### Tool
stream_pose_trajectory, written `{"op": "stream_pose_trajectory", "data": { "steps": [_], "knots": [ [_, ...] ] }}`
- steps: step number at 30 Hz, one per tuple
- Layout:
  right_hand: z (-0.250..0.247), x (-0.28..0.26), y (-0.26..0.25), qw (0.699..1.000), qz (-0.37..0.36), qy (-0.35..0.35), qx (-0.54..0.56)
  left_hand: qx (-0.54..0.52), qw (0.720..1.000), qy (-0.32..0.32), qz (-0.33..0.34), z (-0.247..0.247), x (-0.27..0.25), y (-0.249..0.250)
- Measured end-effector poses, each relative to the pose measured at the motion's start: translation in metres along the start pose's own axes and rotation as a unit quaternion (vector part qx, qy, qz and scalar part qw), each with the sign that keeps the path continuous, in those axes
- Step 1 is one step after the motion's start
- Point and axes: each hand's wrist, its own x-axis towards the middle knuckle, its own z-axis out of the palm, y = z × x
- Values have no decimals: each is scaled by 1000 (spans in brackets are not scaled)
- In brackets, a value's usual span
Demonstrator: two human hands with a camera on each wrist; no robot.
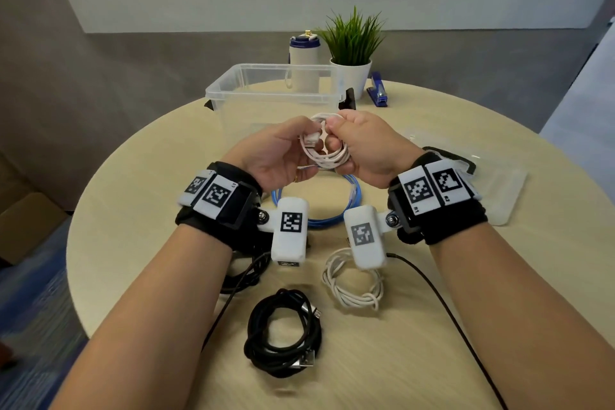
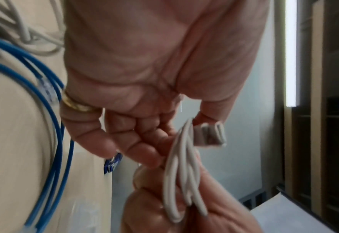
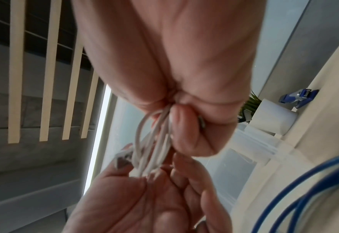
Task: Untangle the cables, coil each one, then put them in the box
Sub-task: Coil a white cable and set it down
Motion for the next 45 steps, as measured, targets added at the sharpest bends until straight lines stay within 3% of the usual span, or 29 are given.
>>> {"op": "stream_pose_trajectory", "data": {
  "steps": [4, 9, 14, 17, 23, 27, 31, 35, 41, 45],
  "knots": [
    [1, 2, 2, 1000, -3, 16, -10, -10, 997, 46, 56, 2, 0, 0],
    [3, 1, 1, 996, -23, 48, -76, -43, 996, 36, 65, 3, -3, 2],
    [0, -2, -5, 973, -118, 113, -161, -32, 998, 42, 39, 4, -9, 6],
    [-3, -8, -12, 959, -159, 93, -214, -24, 999, 34, 28, 4, -15, 8],
    [-4, -11, -17, 953, -140, 49, -263, -39, 999, -2, -1, 1, -21, 7],
    [-2, -13, -20, 946, -127, 48, -293, -26, 999, -15, 22, 1, -23, 6],
    [-2, -14, -23, 950, -102, 63, -287, 34, 997, 33, 65, 6, -24, 8],
    [1, -15, -25, 946, -97, 85, -297, 10, 990, 84, 110, 4, -24, 12],
    [1, -20, -28, 907, -121, 110, -388, -67, 996, 51, 38, 1, -31, 22],
    [4, -21, -29, 881, -135, 99, -442, 24, 997, 64, 32, 3, -28, 19]
  ]
}}
